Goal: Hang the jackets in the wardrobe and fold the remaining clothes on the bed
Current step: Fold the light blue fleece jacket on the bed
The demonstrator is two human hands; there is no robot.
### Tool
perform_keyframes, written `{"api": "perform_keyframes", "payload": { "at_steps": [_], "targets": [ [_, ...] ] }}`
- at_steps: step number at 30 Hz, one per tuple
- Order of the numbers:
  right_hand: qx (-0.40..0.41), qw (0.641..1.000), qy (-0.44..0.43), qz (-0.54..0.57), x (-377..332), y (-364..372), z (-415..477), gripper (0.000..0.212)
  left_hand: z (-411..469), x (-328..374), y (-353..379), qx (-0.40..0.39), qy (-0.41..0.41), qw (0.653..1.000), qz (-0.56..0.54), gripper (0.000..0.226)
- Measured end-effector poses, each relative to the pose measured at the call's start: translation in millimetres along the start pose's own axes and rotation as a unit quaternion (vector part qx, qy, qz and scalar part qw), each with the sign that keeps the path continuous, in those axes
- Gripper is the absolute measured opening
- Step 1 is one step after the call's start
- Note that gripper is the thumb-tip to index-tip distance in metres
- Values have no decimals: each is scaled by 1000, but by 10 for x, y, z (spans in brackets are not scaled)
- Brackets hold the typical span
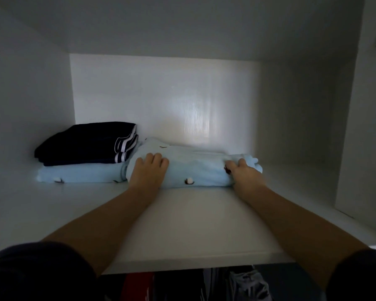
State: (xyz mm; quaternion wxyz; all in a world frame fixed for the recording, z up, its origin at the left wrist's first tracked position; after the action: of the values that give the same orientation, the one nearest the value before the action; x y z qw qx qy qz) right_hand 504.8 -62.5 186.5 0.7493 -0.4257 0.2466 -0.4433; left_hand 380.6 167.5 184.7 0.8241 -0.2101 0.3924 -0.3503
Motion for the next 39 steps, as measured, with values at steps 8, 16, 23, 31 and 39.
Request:
{"api": "perform_keyframes", "payload": {
  "at_steps": [8,16,23,31,39],
  "targets": [
    [-77,995,-5,58,106,222,42,60,-41,-90,173,-43,-1,996,-75,49],
    [-195,975,-26,103,109,304,141,61,-35,-149,419,-166,3,963,-212,52],
    [-133,976,-38,167,121,270,84,53,-49,-131,311,-105,-5,971,-215,45],
    [26,976,-34,212,82,-457,-653,41,-90,-19,-708,113,18,917,-383,32],
    [95,953,26,287,467,-1446,-2738,27,-1228,954,-2106,218,109,768,-592,23]
  ]
}}
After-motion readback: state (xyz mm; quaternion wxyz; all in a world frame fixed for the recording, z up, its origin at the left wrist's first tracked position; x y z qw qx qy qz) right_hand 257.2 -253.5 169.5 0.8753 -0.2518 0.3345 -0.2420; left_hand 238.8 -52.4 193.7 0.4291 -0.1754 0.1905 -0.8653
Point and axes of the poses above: each hand's wrist, its own z-axis towards the middle knuckle, its own y-axis out of the palm, x = y × z, the point moved 1 cm from there along z, towards the middle knuckle, and after that the axes turned 4 degrees about y, right-handed, at the moved point
